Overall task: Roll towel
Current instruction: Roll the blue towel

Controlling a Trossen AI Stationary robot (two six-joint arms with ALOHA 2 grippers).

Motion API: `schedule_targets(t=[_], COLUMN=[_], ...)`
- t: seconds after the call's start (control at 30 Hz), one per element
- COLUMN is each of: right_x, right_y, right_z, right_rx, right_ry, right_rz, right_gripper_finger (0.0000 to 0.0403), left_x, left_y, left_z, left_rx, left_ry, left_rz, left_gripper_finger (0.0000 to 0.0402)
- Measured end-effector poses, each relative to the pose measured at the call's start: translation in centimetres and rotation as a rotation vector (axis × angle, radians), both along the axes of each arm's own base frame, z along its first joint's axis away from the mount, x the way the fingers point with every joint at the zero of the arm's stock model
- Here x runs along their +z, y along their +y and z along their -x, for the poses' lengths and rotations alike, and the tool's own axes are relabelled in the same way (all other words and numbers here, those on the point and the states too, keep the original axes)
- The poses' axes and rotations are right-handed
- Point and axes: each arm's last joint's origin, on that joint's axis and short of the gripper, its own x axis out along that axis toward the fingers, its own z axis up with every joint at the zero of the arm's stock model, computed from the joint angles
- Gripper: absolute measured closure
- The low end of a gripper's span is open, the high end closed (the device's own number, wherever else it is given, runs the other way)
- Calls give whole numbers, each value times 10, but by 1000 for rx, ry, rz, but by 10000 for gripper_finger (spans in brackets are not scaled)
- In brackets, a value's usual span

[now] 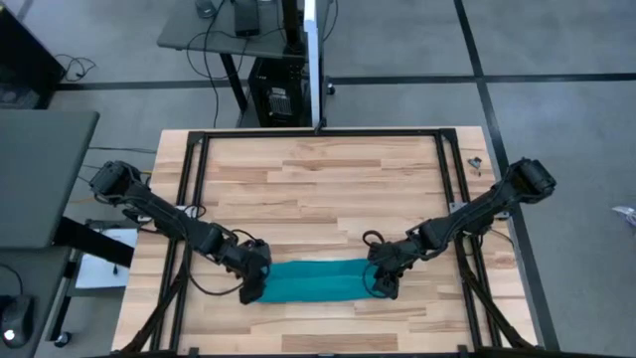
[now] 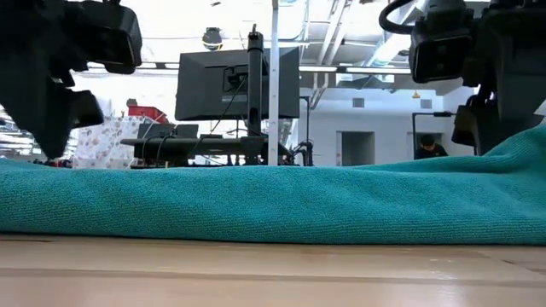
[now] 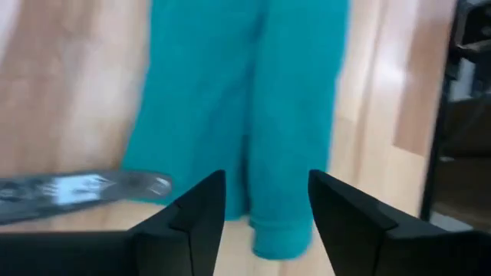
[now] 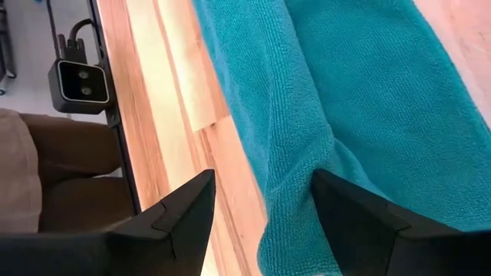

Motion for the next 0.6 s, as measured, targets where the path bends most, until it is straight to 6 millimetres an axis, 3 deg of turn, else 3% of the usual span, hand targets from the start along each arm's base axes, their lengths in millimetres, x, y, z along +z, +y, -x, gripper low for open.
schedule_targets(t=[0.47, 0.6], right_x=[-1, -1], right_y=[0, -1], right_z=[1, 1], right_rx=[-4, -1], right_ry=[11, 17], right_rz=[3, 9], right_gripper_finger=[193, 193], left_x=[-33, -37], left_y=[-13, -14], left_z=[-16, -16], left_rx=[-44, -56], left_ry=[76, 109], left_rz=[65, 90], left_gripper_finger=[230, 252])
